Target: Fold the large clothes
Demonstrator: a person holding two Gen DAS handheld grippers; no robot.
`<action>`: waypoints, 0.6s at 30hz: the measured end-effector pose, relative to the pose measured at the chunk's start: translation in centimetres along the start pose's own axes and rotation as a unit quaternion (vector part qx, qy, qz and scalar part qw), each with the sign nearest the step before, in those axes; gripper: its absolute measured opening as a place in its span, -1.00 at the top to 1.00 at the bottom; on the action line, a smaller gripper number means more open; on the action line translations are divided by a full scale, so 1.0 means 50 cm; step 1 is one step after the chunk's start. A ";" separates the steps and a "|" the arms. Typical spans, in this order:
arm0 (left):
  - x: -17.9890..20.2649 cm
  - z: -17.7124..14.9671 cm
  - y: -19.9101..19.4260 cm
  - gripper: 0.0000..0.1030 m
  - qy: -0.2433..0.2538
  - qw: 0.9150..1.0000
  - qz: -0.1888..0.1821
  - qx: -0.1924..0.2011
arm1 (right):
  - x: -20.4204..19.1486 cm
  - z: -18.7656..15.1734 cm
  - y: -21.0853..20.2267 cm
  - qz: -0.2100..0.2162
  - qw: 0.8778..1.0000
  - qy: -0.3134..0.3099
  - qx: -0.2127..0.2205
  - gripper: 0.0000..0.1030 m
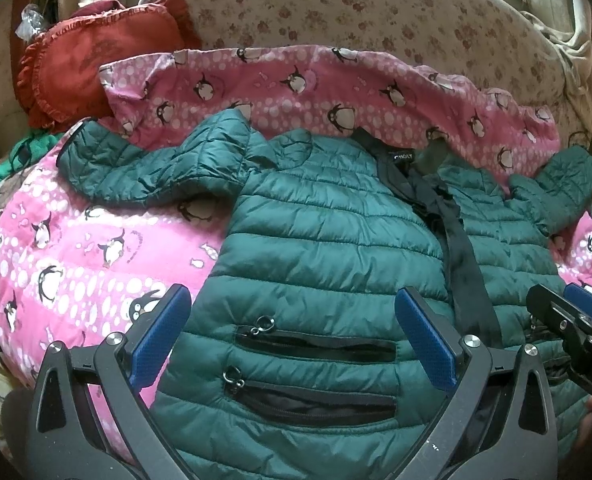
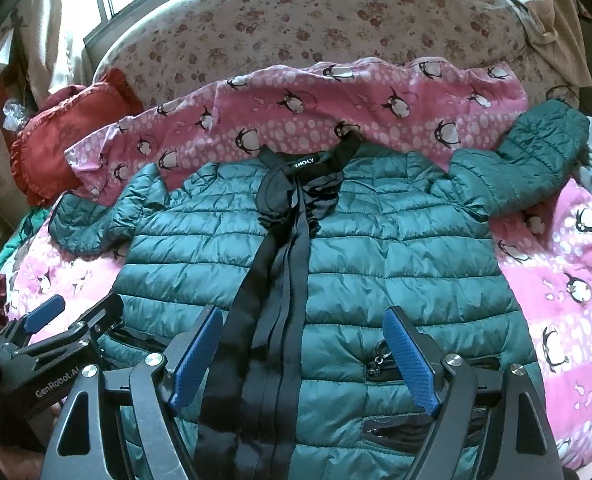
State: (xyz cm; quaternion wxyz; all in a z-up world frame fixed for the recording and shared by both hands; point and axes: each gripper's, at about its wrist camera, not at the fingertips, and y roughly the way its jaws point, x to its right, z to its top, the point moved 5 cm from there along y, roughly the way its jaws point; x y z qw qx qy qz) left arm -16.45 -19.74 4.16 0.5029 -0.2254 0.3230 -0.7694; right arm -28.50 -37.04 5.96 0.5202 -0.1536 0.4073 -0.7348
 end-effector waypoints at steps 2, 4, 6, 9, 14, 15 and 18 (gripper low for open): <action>0.000 -0.001 0.001 -0.99 -0.002 1.000 0.000 -0.001 | 0.001 0.000 0.000 0.001 1.000 0.002 -0.003 -0.58; 0.001 -0.002 0.001 -0.99 0.000 1.000 0.000 -0.001 | 0.001 0.001 0.001 0.001 1.000 0.001 -0.006 -0.58; 0.001 -0.004 0.002 -0.99 0.002 1.000 0.002 -0.001 | 0.000 0.000 0.004 0.000 1.000 0.001 -0.007 -0.58; 0.002 -0.006 0.003 -0.99 0.001 1.000 0.001 -0.001 | -0.006 0.001 0.008 0.003 1.000 0.003 -0.004 -0.58; 0.002 -0.009 0.006 -0.99 0.001 1.000 0.002 -0.003 | -0.009 0.001 0.011 0.010 1.000 0.007 0.007 -0.58; 0.001 -0.009 0.008 -0.99 0.001 1.000 0.002 -0.003 | -0.009 0.001 0.012 0.013 1.000 0.008 0.010 -0.58; 0.001 -0.009 0.008 -0.99 0.000 1.000 0.001 -0.003 | -0.006 0.000 0.014 0.014 1.000 0.008 0.012 -0.58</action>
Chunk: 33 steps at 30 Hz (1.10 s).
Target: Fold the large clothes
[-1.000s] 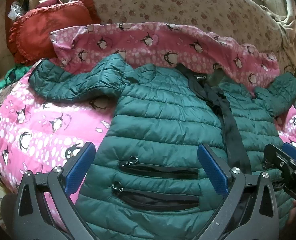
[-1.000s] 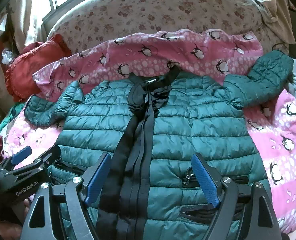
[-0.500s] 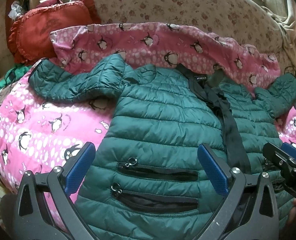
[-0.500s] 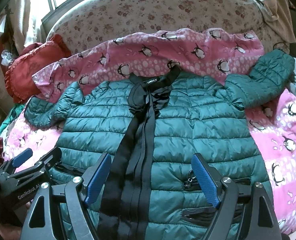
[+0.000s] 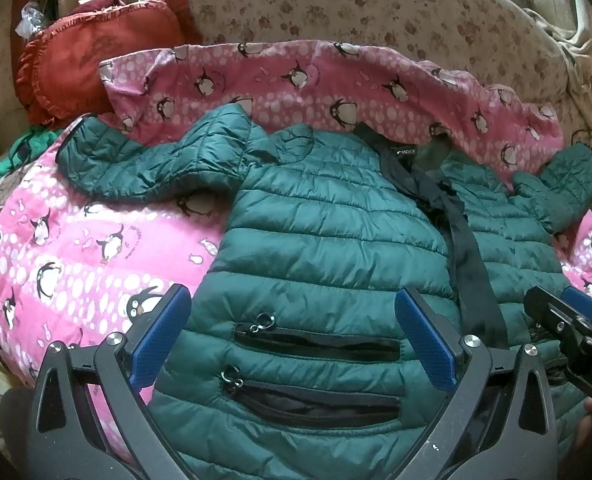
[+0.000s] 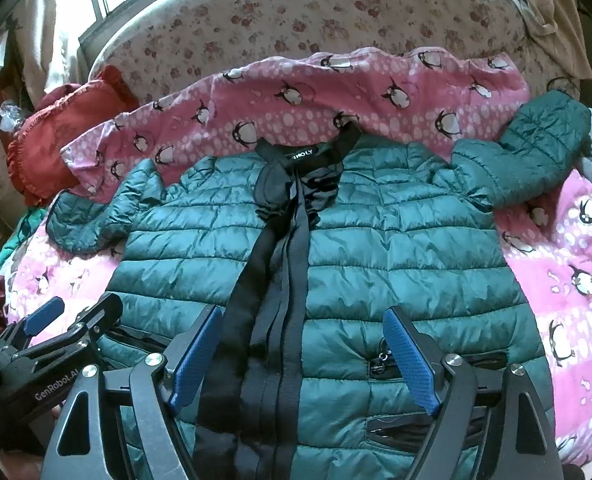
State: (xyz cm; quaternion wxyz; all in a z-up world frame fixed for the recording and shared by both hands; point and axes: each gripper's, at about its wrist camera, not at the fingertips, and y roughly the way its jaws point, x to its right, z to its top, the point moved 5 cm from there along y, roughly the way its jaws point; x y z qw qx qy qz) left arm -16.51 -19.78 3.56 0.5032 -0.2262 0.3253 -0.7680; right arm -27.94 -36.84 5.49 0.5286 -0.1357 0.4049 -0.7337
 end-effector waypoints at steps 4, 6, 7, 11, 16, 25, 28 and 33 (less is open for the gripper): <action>0.000 -0.002 0.001 -0.99 0.000 1.000 0.000 -0.001 | 0.000 0.001 0.000 0.000 1.000 -0.001 -0.001 -0.58; -0.002 -0.004 0.002 -0.99 0.000 1.000 0.000 -0.001 | -0.002 0.000 0.002 -0.001 1.000 -0.002 -0.001 -0.58; -0.002 -0.004 0.003 -0.99 -0.001 1.000 0.000 -0.001 | -0.002 0.001 0.003 -0.001 1.000 -0.002 -0.001 -0.58; -0.002 -0.005 0.003 -0.99 -0.002 1.000 -0.002 -0.002 | -0.004 0.000 0.007 0.000 1.000 -0.002 -0.004 -0.58; -0.004 -0.002 0.004 -0.99 -0.001 1.000 -0.001 -0.002 | -0.007 0.000 0.011 0.000 1.000 -0.003 -0.006 -0.58; -0.003 -0.003 0.010 -0.99 -0.001 1.000 -0.001 -0.003 | -0.007 -0.002 0.011 0.002 1.000 -0.001 -0.007 -0.58; -0.001 -0.002 0.011 -0.99 -0.001 1.000 0.000 -0.003 | -0.011 -0.004 0.015 0.001 1.000 -0.001 -0.009 -0.58; -0.001 -0.002 0.011 -0.99 -0.001 1.000 0.000 -0.003 | -0.009 -0.004 0.015 0.001 1.000 -0.001 -0.008 -0.58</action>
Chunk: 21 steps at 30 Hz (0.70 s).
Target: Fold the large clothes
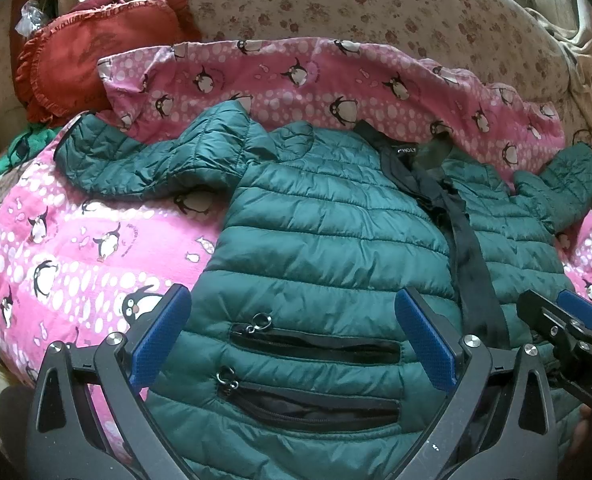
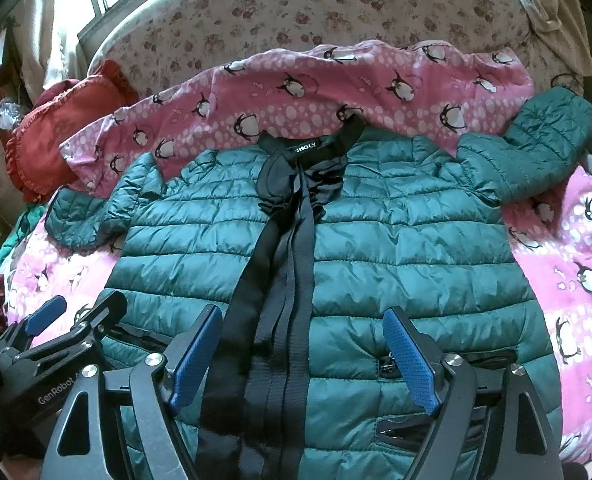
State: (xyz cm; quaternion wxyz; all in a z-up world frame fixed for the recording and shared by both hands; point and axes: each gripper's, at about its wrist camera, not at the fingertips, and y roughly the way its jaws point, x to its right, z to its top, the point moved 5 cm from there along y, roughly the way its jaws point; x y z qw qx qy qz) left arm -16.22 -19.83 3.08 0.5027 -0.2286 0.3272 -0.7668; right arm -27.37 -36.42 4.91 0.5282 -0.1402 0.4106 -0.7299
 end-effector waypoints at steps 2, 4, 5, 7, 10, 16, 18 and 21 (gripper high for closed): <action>0.000 0.000 0.001 -0.99 0.000 1.000 0.000 0.000 | 0.000 0.000 0.000 0.000 1.000 0.000 0.000 -0.58; 0.000 0.000 0.000 -0.99 0.001 1.000 0.000 0.000 | 0.002 0.001 0.000 0.001 1.000 0.000 -0.001 -0.58; 0.000 0.001 0.000 -0.99 0.001 1.000 0.000 0.000 | 0.002 0.000 0.001 0.001 1.000 0.001 -0.003 -0.58; 0.000 0.001 0.000 -0.99 0.000 1.000 0.000 0.001 | 0.001 -0.001 0.003 0.000 1.000 0.002 -0.005 -0.58; 0.000 0.001 0.000 -0.99 0.000 1.000 0.000 0.001 | 0.003 0.001 0.007 -0.001 1.000 0.003 -0.009 -0.58; 0.000 0.001 0.000 -0.99 0.000 1.000 0.000 0.000 | 0.005 0.006 0.009 -0.001 1.000 0.004 -0.010 -0.58; 0.000 0.000 0.001 -0.99 0.000 1.000 0.000 0.000 | 0.005 0.007 0.009 0.000 1.000 0.003 -0.010 -0.58; 0.000 0.001 0.000 -0.99 0.000 1.000 0.001 0.001 | 0.004 0.007 0.010 -0.001 1.000 0.003 -0.009 -0.58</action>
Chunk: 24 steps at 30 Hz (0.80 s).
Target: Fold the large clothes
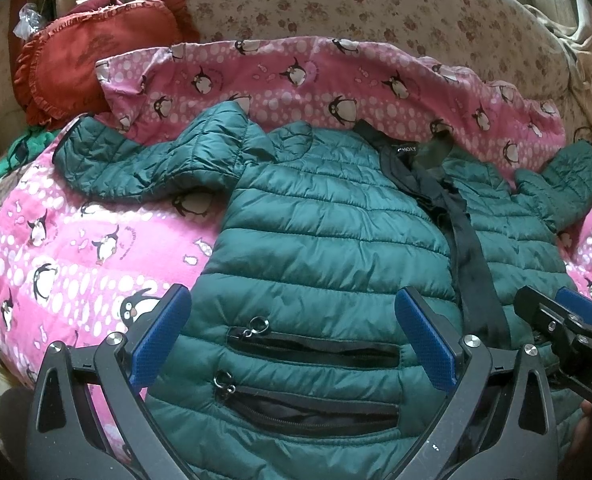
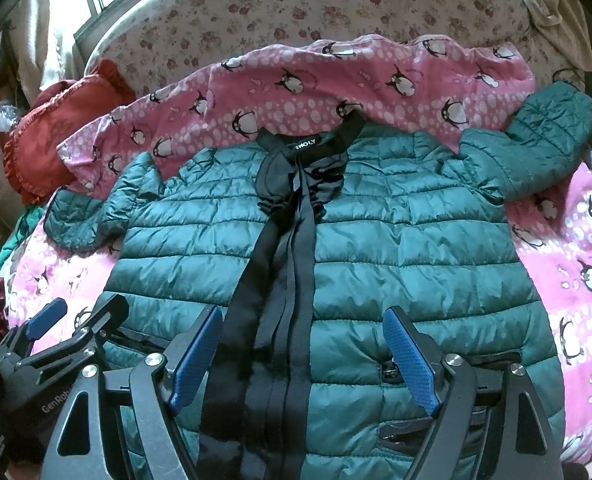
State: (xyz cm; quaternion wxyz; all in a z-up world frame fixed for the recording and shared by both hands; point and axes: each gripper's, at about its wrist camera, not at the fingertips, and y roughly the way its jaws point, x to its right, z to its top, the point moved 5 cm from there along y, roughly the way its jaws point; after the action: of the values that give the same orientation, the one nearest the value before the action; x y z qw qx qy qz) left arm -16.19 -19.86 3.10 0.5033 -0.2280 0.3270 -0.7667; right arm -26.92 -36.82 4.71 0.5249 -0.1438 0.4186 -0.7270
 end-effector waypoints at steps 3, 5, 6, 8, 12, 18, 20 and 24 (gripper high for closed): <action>0.001 0.000 0.001 -0.99 0.001 1.000 0.000 -0.001 | 0.000 0.001 0.001 0.000 1.000 0.001 -0.003 -0.58; 0.001 0.000 0.002 -0.99 0.001 1.000 0.000 -0.001 | 0.000 0.000 0.000 0.001 1.000 0.002 -0.005 -0.58; 0.001 0.000 0.001 -0.99 0.000 1.000 0.000 -0.001 | -0.001 0.001 0.002 0.000 1.000 0.001 -0.006 -0.58; 0.000 -0.001 0.002 -0.99 -0.001 1.000 -0.001 -0.002 | -0.004 0.002 0.006 -0.001 1.000 0.000 -0.007 -0.58; -0.002 0.001 0.007 -0.99 -0.001 1.000 -0.002 -0.004 | -0.007 0.003 0.013 -0.003 1.000 -0.001 -0.012 -0.58; -0.013 0.011 0.010 -0.99 -0.002 1.000 0.004 0.002 | -0.015 0.008 0.022 0.000 1.000 -0.010 -0.020 -0.58; -0.028 0.022 0.014 -0.99 -0.007 1.000 0.008 0.003 | -0.020 0.013 0.025 0.001 1.000 -0.014 -0.018 -0.58; -0.062 0.042 0.019 -0.99 -0.019 1.000 0.015 0.005 | -0.031 0.024 0.038 0.007 1.000 -0.015 -0.019 -0.58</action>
State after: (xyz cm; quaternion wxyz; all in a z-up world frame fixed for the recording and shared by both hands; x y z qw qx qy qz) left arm -12.97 -17.85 3.81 0.5220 -0.2350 0.3169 -0.7562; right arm -24.30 -36.18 4.34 0.5334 -0.1614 0.4256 -0.7129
